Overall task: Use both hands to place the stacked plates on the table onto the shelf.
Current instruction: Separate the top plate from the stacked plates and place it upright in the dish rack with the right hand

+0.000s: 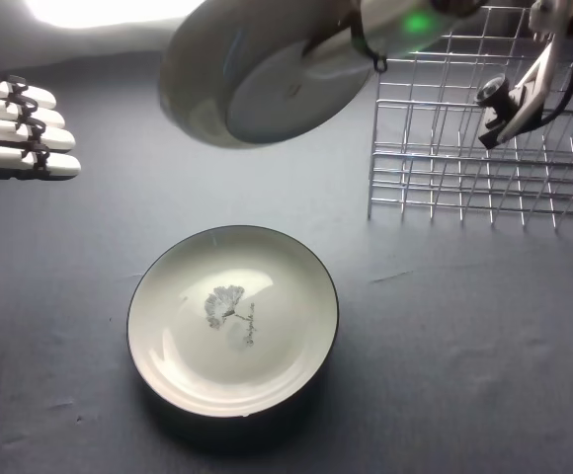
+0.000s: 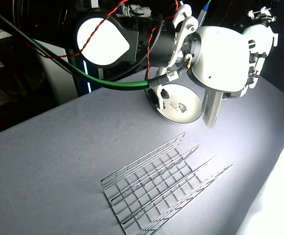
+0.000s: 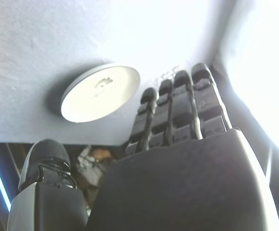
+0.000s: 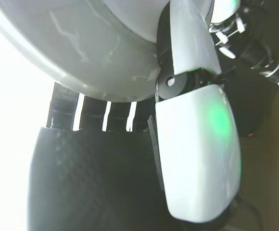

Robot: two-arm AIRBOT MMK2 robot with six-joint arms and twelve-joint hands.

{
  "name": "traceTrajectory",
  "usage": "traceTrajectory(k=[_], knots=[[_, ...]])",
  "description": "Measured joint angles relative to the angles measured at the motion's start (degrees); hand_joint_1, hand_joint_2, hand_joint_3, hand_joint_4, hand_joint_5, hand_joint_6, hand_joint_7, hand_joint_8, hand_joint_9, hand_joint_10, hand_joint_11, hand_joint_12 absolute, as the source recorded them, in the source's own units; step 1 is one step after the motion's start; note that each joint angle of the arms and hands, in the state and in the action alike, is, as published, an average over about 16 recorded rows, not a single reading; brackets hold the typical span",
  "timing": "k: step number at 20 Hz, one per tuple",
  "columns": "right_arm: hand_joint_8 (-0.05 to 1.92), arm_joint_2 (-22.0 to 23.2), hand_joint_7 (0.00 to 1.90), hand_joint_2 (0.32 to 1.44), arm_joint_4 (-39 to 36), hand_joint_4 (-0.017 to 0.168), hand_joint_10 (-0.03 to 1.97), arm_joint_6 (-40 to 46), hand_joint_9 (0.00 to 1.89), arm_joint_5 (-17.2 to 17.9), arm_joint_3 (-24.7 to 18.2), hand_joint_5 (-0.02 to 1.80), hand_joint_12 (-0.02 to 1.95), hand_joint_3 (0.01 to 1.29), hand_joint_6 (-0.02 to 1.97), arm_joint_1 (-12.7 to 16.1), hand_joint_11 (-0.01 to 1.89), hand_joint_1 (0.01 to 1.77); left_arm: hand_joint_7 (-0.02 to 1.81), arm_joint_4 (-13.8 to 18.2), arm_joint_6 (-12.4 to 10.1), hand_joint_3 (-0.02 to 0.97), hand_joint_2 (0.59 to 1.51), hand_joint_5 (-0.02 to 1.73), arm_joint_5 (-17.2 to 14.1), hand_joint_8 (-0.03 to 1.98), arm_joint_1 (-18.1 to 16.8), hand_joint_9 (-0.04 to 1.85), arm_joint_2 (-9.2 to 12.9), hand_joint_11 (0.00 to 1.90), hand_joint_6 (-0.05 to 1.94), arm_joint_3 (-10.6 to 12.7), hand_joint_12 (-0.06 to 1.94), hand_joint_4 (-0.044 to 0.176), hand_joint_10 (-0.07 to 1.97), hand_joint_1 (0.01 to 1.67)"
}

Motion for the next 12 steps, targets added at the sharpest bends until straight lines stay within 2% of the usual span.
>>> traceTrajectory(k=[6, 12], knots=[[0.75, -0.2, 0.98, 1.01, 7.6, -0.006, 1.05, -0.2, 1.0, -5.3, 2.2, 0.86, 1.41, 0.01, 1.19, 2.1, 0.84, 1.43, 0.01, -0.2, 0.2, 0.003, 1.089, 0.02, -0.4, 0.01, 0.0, 0.02, -0.6, 0.02, 0.01, 0.7, 0.02, -0.001, 0.01, 0.01], [0.77, -0.2, 0.98, 1.01, 11.4, -0.008, 1.03, -0.3, 1.0, -7.9, 4.7, 0.85, 1.45, 0.01, 1.19, 3.5, 0.84, 1.44, 0.01, -0.3, 0.4, 0.003, 1.089, 0.02, -0.5, 0.01, -0.3, 0.02, -0.7, 0.02, 0.01, 0.5, 0.02, -0.001, 0.01, 0.01]])
